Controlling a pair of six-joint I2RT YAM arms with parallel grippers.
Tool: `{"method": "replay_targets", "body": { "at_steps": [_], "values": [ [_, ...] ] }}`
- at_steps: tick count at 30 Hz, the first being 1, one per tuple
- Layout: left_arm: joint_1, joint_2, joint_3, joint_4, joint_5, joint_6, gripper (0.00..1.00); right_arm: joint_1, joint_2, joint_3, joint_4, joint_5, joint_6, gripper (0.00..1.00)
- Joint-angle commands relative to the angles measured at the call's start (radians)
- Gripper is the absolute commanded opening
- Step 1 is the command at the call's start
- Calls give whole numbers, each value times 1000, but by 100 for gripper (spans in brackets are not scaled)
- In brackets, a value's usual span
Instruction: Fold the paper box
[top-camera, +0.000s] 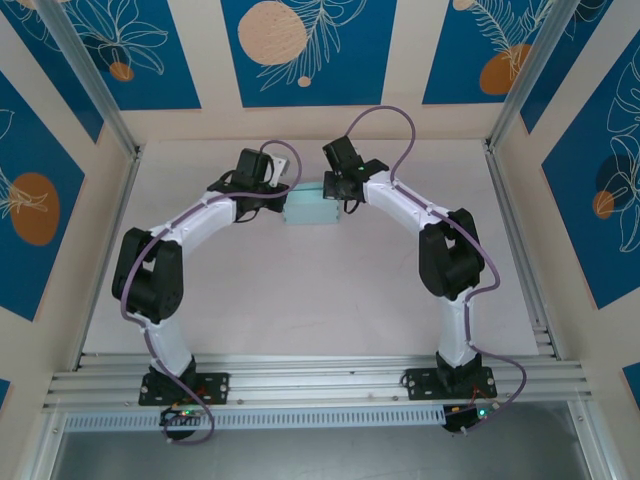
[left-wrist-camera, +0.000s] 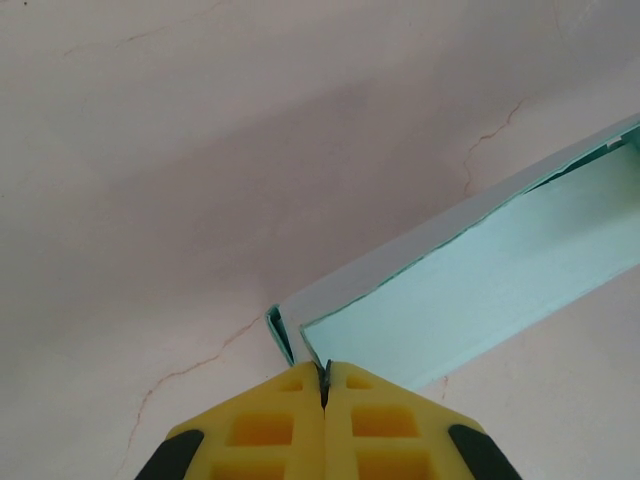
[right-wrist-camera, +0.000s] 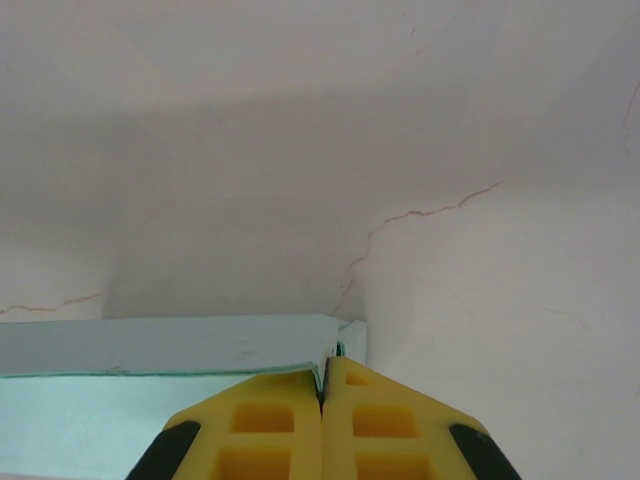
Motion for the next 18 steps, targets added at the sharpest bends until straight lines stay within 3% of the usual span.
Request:
{"method": "replay_targets", "body": {
  "at_steps": [1,6,18],
  "values": [
    [-36,9,-47,-59,23,-3,0,41,12,-56,-21,-77,-4,5],
    [-34,3,-67,-65,-32,18,0,41,0,-90,1,-63,-32,5],
    [-33,-11,-88,-46,-40,19,0,31,-12,-108,4,-42,-115,5]
  ]
}}
